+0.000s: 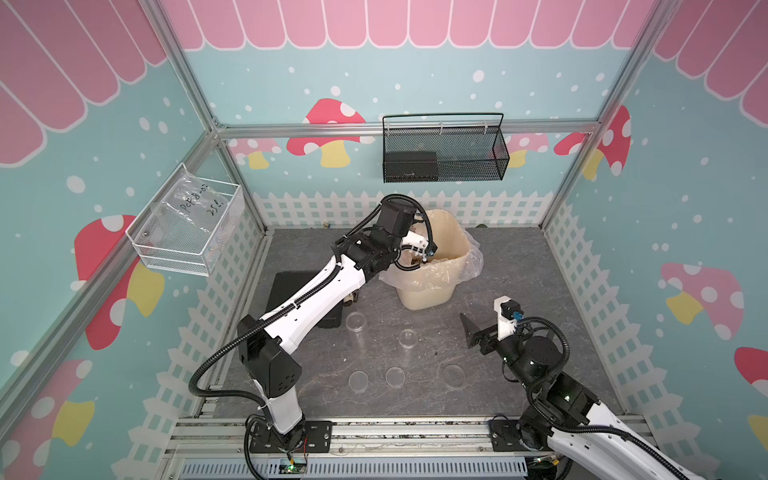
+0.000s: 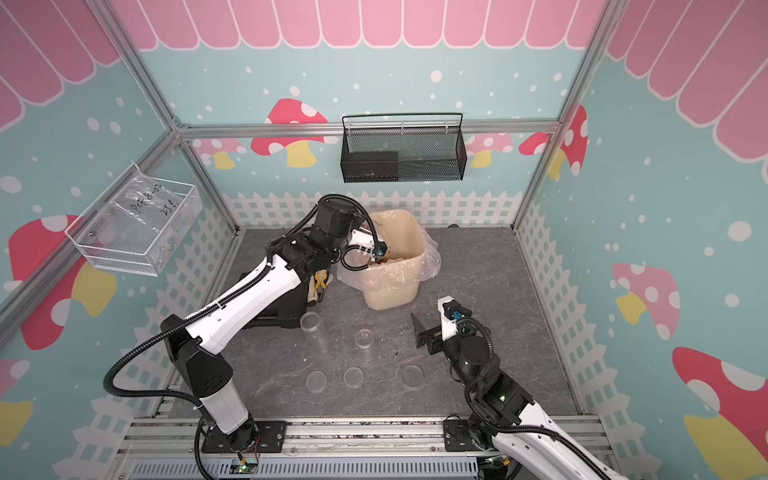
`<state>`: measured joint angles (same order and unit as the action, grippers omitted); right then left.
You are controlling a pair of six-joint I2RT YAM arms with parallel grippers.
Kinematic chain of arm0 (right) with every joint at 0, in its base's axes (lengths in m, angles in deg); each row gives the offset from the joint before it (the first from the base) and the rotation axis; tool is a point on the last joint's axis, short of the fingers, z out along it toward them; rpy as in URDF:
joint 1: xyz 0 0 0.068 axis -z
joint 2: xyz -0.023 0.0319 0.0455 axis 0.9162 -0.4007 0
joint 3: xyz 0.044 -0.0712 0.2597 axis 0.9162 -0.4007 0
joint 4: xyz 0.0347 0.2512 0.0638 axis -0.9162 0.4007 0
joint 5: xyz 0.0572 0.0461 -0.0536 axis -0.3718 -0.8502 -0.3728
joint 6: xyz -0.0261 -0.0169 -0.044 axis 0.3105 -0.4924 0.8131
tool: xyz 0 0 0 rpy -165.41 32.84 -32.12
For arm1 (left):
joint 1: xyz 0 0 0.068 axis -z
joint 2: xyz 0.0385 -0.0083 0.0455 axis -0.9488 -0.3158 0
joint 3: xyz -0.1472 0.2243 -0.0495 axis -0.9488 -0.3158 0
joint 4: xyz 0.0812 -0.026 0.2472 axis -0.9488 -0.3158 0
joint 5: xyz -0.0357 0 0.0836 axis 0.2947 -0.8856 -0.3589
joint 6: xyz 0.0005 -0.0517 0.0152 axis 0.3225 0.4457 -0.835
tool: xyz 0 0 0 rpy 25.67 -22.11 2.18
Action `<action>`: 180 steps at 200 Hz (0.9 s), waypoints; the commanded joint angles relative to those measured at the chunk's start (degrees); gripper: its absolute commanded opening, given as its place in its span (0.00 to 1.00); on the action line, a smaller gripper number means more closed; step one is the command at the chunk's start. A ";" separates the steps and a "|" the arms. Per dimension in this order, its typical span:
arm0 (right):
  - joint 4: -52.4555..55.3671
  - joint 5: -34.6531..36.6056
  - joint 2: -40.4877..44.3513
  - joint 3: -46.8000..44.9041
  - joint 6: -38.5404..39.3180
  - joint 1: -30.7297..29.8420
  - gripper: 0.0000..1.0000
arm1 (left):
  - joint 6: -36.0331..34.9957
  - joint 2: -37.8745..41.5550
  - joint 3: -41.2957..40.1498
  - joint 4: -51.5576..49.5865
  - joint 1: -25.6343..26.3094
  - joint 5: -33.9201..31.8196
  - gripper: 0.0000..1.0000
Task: Empty the moldy dried flower tea in the jars
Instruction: Pour the moldy dried flower tea into the trash bin.
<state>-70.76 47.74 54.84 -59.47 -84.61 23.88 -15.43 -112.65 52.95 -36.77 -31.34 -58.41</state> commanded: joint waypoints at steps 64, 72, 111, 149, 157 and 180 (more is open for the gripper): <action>-0.63 -0.57 1.85 -1.47 -1.19 -0.40 1.00 | -11.20 -1.08 -1.48 8.52 0.51 -0.87 0.00; -0.72 -0.64 1.86 -1.56 -1.20 -0.39 1.00 | -11.90 -0.99 -1.90 9.55 0.53 -0.48 0.00; -0.61 -1.04 1.64 -1.64 -1.23 -0.39 0.99 | -17.07 -0.21 -5.49 16.77 0.45 0.65 0.00; -0.56 -1.14 1.62 -1.68 -1.29 -0.46 1.00 | -20.16 0.07 -7.85 22.27 0.43 2.41 0.00; -0.61 -1.11 1.66 -1.70 -1.30 -0.39 0.99 | -20.33 0.07 -8.00 22.58 0.36 2.59 0.00; -0.60 -1.25 1.75 -1.83 -1.29 -0.39 1.00 | -21.16 0.14 -8.42 23.94 0.27 3.03 0.00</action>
<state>-70.70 46.91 56.13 -60.30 -85.49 23.88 -29.57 -113.44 45.34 -17.60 -31.02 -57.39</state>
